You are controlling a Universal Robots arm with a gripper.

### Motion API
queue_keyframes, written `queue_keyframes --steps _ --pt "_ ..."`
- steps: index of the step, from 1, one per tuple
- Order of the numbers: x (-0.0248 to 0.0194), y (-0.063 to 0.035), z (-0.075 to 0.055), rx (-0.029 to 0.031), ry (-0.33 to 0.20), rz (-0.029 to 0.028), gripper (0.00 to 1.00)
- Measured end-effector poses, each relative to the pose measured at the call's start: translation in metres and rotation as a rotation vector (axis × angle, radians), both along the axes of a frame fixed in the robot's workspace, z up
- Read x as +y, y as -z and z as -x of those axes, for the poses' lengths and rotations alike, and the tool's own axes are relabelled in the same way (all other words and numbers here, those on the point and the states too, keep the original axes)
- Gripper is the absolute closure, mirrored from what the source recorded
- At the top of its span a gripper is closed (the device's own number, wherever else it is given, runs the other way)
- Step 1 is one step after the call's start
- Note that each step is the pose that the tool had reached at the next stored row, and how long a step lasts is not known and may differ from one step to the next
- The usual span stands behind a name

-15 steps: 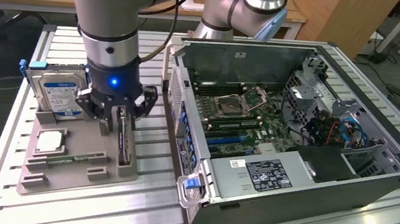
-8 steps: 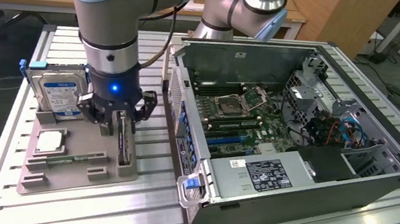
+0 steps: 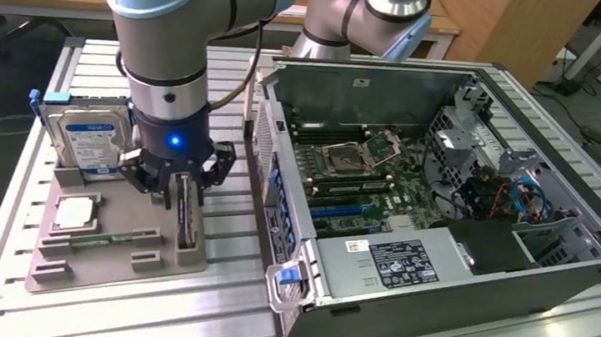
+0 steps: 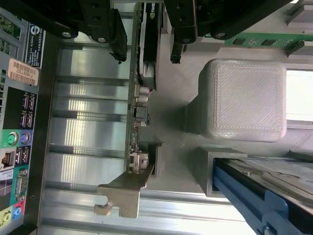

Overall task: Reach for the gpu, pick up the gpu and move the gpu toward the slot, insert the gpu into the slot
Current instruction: 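Pick up the gpu and move the gpu toward the slot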

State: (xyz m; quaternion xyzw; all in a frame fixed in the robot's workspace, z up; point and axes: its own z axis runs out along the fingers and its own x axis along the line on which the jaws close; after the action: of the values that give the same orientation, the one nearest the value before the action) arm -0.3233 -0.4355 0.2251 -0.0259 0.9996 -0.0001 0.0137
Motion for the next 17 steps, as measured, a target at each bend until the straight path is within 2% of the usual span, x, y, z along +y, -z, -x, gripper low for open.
queue_keyframes --steps 14,16,17 --pt "0.0000 0.0017 0.0000 0.0000 0.000 0.0000 0.51" --pt "0.0000 0.0017 0.0001 0.0000 0.000 0.0000 0.53" --pt "0.0000 0.0017 0.0000 0.0000 0.000 0.0000 0.60"
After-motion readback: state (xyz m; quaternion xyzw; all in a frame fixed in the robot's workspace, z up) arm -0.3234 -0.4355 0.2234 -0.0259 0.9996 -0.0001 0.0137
